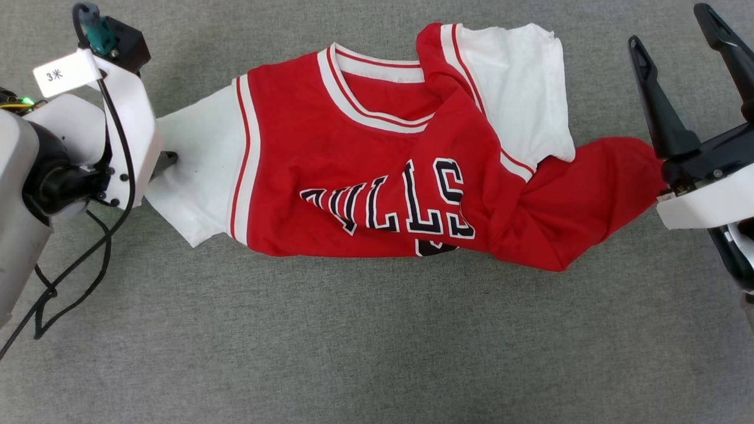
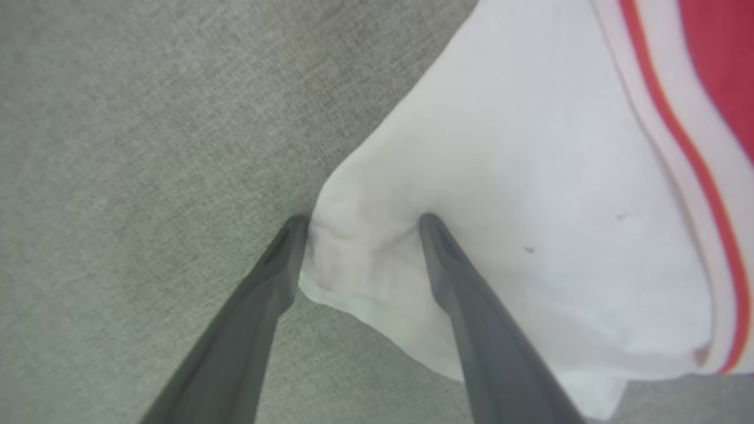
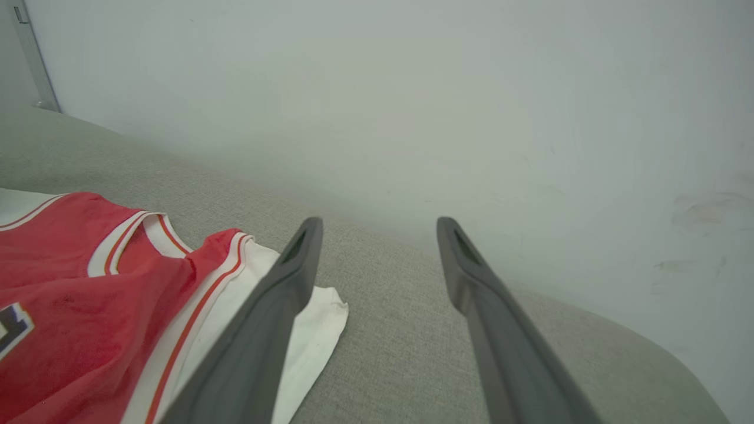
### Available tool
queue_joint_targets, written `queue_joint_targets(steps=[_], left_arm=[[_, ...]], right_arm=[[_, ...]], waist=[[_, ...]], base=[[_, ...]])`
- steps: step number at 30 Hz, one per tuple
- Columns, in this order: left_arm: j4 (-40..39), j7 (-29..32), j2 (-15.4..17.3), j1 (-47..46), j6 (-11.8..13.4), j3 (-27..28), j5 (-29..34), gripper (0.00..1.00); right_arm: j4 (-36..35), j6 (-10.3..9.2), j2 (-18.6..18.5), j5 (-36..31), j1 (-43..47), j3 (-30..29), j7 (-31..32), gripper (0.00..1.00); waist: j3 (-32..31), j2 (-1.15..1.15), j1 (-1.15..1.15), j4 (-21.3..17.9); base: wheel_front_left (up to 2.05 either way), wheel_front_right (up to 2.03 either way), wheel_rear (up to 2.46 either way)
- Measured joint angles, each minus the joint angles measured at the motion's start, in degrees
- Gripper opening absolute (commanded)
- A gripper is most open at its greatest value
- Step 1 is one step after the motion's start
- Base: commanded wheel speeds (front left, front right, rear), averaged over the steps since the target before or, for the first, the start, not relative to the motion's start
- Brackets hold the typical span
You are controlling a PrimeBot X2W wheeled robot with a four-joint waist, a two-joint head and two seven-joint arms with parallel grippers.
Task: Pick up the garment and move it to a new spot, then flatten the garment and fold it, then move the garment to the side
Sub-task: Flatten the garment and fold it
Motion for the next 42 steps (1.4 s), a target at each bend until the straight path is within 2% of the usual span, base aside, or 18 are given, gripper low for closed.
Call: queue_joint_targets(steps=[2,3,4,9,13,18,25,28,32,36,42], left_arm=[[0.54,-0.04,0.0,-0.43,0.0,-0.94,-0.69,1.0],[0.65,-0.27,0.08,-0.62,0.0,-1.59,-0.73,0.53],[0.75,-0.44,0.11,-0.83,0.0,-2.2,-0.97,0.0],[-0.23,-5.73,1.05,-1.59,-0.01,-6.87,-2.08,0.0],[-1.6,-9.45,2.7,-1.48,-0.01,-8.59,-3.0,0.0],[-4.65,-13.4,4.1,-1.49,-0.01,-10.04,-3.55,0.0],[-7.15,-16.75,3.75,-2.19,-0.01,-11.28,-3.99,0.0],[-7.2,-17.73,3.0,-2.99,-0.01,-11.94,-3.64,0.0],[-7.27,-19.03,1.74,-4.42,-0.01,-12.61,-3.35,0.0],[-7.34,-20.08,0.92,-5.82,-0.01,-13.58,-2.94,0.0],[-8.09,-21.36,0.48,-8.12,-0.01,-15.01,-2.57,0.0]], right_arm=[[0.38,0.0,-0.08,0.1,-0.49,0.26,-0.22,1.0],[0.53,0.0,-0.16,0.11,-0.73,0.33,-0.23,1.0],[0.7,0.0,-0.32,0.25,-1.03,0.34,-0.25,1.0],[1.36,0.0,-3.16,0.49,-3.82,0.05,0.57,1.0],[0.67,0.0,-6.95,1.15,-6.63,1.93,5.88,1.0],[0.76,0.0,-13.7,6.6,-13.86,8.93,17.2,1.0],[5.77,-0.01,-19.94,20.8,-25.61,22.73,40.75,1.0],[8.6,0.02,-20.58,26.58,-28.77,28.09,52.31,1.0],[12.1,0.0,-20.54,30.09,-34.05,32.01,61.04,1.0],[16.5,0.0,-18.89,32.26,-36.6,33.29,64.67,1.0],[22.25,0.0,-15.48,32.3,-38.49,34.83,63.97,1.0]], waist=[[0.31,0.0,0.0,-0.08],[0.37,0.0,0.0,-0.08],[0.36,0.0,0.0,-0.02],[-1.17,0.0,0.0,1.09],[-2.57,0.0,0.01,2.61],[-3.76,0.0,0.0,5.03],[-3.53,0.0,0.0,8.25],[-2.69,0.0,0.01,9.21],[-1.09,0.0,0.0,10.29],[0.77,0.0,0.01,11.35],[3.76,0.0,0.01,12.76]], base=[[0.0,0.0,0.0],[0.0,0.0,0.0],[0.0,0.0,0.0],[0.0,0.0,0.0],[0.0,0.0,0.0],[0.0,0.0,0.0],[0.0,0.0,0.0],[0.0,0.0,0.0],[0.0,0.0,0.0],[0.0,0.0,0.0],[0.0,0.0,0.0]])
